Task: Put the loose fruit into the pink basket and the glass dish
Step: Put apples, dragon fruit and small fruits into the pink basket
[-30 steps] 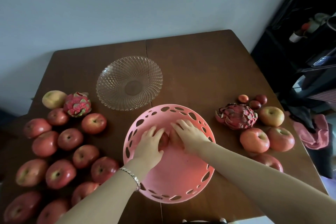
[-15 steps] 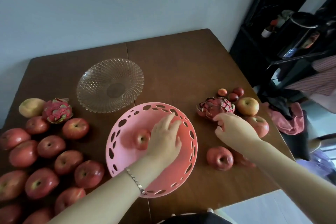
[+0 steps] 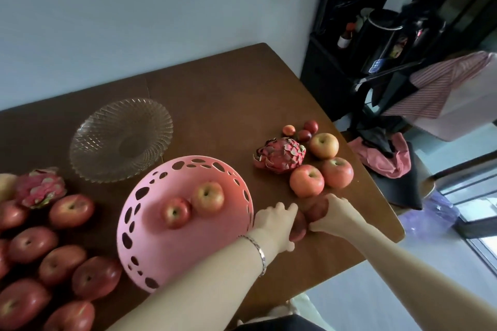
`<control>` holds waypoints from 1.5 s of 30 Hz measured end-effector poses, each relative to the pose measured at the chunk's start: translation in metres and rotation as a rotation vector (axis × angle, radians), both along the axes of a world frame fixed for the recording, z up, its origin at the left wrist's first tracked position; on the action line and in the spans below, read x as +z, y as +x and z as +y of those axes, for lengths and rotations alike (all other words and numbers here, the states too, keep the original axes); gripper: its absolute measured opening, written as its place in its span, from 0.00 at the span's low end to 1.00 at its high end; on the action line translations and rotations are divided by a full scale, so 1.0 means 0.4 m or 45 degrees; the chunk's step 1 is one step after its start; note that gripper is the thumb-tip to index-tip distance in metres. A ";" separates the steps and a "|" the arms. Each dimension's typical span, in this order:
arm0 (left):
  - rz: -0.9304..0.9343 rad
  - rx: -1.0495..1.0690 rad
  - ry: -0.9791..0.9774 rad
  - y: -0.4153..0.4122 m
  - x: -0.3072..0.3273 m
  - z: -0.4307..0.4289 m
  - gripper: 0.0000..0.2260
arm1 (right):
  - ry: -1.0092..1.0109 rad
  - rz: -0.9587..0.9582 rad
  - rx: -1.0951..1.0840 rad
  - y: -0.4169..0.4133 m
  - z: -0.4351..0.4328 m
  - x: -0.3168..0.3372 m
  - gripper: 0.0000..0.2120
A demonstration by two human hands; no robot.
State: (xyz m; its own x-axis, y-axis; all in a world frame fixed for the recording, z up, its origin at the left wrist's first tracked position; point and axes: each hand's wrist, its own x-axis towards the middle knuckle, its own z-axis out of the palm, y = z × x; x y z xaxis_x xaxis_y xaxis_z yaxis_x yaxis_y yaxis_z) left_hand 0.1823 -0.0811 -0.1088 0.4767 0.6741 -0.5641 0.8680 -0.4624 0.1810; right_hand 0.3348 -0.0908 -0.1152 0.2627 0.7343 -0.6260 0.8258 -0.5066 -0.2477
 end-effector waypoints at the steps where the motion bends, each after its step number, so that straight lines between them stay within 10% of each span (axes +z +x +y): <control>1: -0.022 0.004 0.006 -0.003 0.010 -0.003 0.29 | 0.016 0.003 -0.023 0.002 -0.008 0.007 0.33; 10: -0.637 0.500 0.363 -0.235 0.155 -0.035 0.34 | 0.462 0.223 0.178 -0.105 0.011 0.208 0.34; 22: -0.290 1.063 0.010 -0.483 0.017 -0.100 0.33 | 0.133 0.070 0.828 -0.488 0.008 0.079 0.39; 29: -0.312 1.135 -0.094 -0.485 0.002 -0.100 0.39 | 0.215 0.063 0.758 -0.499 -0.017 0.009 0.28; 40: -0.378 1.499 -0.205 -0.460 0.003 -0.067 0.19 | 0.008 0.224 0.650 -0.475 0.015 0.059 0.25; 45: -0.264 1.453 -0.213 -0.453 -0.005 -0.070 0.20 | 0.725 0.105 0.456 -0.366 0.060 0.142 0.18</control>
State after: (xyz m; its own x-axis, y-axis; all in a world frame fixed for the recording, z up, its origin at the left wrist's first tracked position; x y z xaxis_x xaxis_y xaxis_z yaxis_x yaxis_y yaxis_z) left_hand 0.0011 -0.1091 -0.1106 -0.2632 0.6955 -0.6685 0.7110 0.6082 0.3529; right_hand 0.1882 -0.0667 -0.0585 -0.0901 0.9883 -0.1234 0.8856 0.0229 -0.4640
